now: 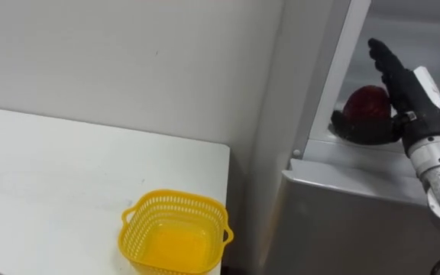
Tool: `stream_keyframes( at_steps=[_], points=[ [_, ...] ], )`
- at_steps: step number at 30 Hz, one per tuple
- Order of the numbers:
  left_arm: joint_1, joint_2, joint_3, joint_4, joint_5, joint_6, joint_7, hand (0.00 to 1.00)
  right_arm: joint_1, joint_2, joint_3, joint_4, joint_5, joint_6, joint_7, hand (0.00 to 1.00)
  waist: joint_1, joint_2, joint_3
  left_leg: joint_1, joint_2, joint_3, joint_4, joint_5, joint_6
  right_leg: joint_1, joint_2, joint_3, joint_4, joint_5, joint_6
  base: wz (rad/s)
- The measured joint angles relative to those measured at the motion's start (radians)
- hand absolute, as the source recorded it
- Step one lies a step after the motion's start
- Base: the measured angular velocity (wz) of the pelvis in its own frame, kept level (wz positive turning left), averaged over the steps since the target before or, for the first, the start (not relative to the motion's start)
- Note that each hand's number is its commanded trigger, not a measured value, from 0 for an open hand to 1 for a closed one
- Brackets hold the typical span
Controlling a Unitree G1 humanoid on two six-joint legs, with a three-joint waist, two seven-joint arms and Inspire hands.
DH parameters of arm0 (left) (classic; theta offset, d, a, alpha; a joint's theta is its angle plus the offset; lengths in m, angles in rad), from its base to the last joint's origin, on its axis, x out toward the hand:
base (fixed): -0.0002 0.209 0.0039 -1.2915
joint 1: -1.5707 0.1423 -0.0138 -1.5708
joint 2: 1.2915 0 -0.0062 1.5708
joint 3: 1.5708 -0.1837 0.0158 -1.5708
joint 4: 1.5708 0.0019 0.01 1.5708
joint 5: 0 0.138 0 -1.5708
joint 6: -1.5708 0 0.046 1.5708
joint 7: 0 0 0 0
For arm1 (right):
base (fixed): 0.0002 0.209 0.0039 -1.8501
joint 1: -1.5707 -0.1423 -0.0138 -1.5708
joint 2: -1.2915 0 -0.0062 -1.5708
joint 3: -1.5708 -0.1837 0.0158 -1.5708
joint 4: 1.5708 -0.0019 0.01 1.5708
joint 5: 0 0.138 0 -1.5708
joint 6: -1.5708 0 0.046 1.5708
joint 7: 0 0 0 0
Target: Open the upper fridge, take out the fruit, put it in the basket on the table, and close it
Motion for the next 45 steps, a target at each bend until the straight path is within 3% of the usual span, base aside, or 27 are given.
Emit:
stream_keyframes(
  at_steps=[4, 15, 18, 29, 30, 31, 32, 45],
  points=[
    [0.002, 0.000, 0.000, 0.000, 0.000, 0.012, 0.001, 0.00, -0.024, -0.002, 0.000, 0.036, 0.001, 0.018, 0.035, 0.00, 0.000, -0.003, -0.0066, 0.001, 0.000, 0.001, 0.003, 0.000, 0.000, 0.001, 0.001, 0.000, 0.000, 0.002, -0.003, 0.00],
    [0.001, -0.001, 0.000, -0.001, 0.000, 0.016, 0.009, 0.00, -0.078, -0.003, 0.002, 0.159, 0.082, 0.017, 0.115, 0.00, -0.002, 0.005, -0.0066, 0.004, 0.002, 0.002, 0.012, 0.000, -0.001, 0.011, 0.001, -0.004, 0.001, 0.004, -0.007, 0.00],
    [-0.010, 0.000, 0.000, -0.001, 0.000, 0.036, 0.006, 0.00, -0.079, -0.010, 0.002, 0.162, 0.085, 0.019, 0.144, 0.00, -0.004, 0.005, -0.0069, 0.001, 0.003, 0.002, 0.013, 0.001, -0.002, 0.009, 0.001, -0.007, 0.001, 0.005, -0.007, 0.00],
    [-0.033, 0.000, 0.000, 0.000, -0.001, 0.091, -0.002, 0.00, -0.105, -0.047, 0.003, 0.182, 0.124, 0.090, 0.261, 0.00, -0.007, -0.008, -0.0171, 0.001, 0.002, 0.003, 0.010, 0.002, -0.002, 0.007, 0.001, -0.006, -0.001, 0.005, -0.007, 0.00],
    [-0.035, 0.000, 0.000, 0.000, -0.001, 0.094, -0.002, 0.00, -0.106, -0.047, 0.003, 0.182, 0.125, 0.095, 0.262, 0.06, -0.007, -0.008, -0.0171, 0.001, 0.002, 0.003, 0.010, 0.002, -0.002, 0.007, 0.001, -0.006, -0.001, 0.005, -0.007, 0.00],
    [-0.036, 0.001, 0.000, 0.000, -0.001, 0.098, -0.002, 0.00, -0.107, -0.047, 0.003, 0.182, 0.126, 0.101, 0.267, 0.95, -0.008, -0.008, -0.0171, 0.001, 0.002, 0.002, 0.010, 0.002, -0.002, 0.007, 0.002, -0.006, 0.000, 0.005, -0.007, 0.00],
    [-0.036, 0.000, -0.001, 0.000, -0.001, 0.101, -0.002, 0.00, -0.107, -0.048, 0.003, 0.183, 0.126, 0.103, 0.273, 1.00, -0.008, -0.008, -0.0170, 0.001, 0.002, 0.002, 0.010, 0.002, -0.002, 0.007, 0.002, -0.006, 0.000, 0.005, -0.008, 0.00],
    [-0.051, 0.006, -0.003, 0.000, -0.002, 0.104, -0.009, 0.00, -0.138, -0.058, -0.028, 0.267, 0.176, 0.099, 0.299, 1.00, -0.001, -0.018, -0.0069, 0.017, 0.004, 0.008, 0.004, 0.002, -0.004, 0.011, 0.004, 0.002, -0.001, 0.006, -0.010, -0.01]
  ],
)
